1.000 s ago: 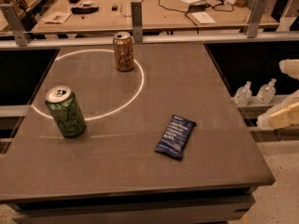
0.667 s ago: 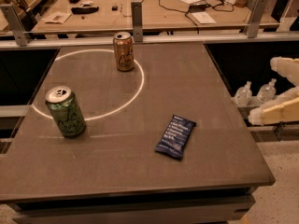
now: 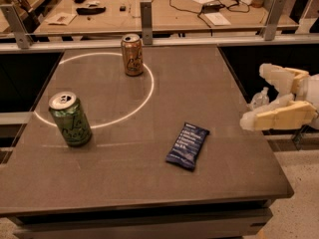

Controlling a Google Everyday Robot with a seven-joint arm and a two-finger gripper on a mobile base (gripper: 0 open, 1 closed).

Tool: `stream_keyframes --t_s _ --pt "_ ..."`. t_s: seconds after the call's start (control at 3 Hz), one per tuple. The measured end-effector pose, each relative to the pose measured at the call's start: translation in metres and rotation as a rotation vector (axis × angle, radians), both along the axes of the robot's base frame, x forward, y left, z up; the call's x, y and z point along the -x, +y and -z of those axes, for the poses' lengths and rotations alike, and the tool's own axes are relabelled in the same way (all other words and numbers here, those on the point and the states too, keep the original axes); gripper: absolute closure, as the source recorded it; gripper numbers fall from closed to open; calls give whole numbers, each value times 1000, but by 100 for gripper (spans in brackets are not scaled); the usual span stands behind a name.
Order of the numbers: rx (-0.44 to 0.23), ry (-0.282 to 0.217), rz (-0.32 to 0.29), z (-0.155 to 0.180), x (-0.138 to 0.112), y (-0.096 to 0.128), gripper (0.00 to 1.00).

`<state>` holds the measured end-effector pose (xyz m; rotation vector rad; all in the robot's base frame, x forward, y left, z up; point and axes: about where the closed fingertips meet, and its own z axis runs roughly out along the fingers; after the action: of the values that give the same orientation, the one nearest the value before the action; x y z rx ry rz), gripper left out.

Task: Pick green can

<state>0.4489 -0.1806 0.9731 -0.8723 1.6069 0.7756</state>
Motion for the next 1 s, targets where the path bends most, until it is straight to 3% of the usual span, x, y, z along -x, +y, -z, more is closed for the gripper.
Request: stream_keyframes --t_s 0.33,1.0 --pt "0 0 0 0 0 0 0" --pt "122 5 -131 25 6 59 0"
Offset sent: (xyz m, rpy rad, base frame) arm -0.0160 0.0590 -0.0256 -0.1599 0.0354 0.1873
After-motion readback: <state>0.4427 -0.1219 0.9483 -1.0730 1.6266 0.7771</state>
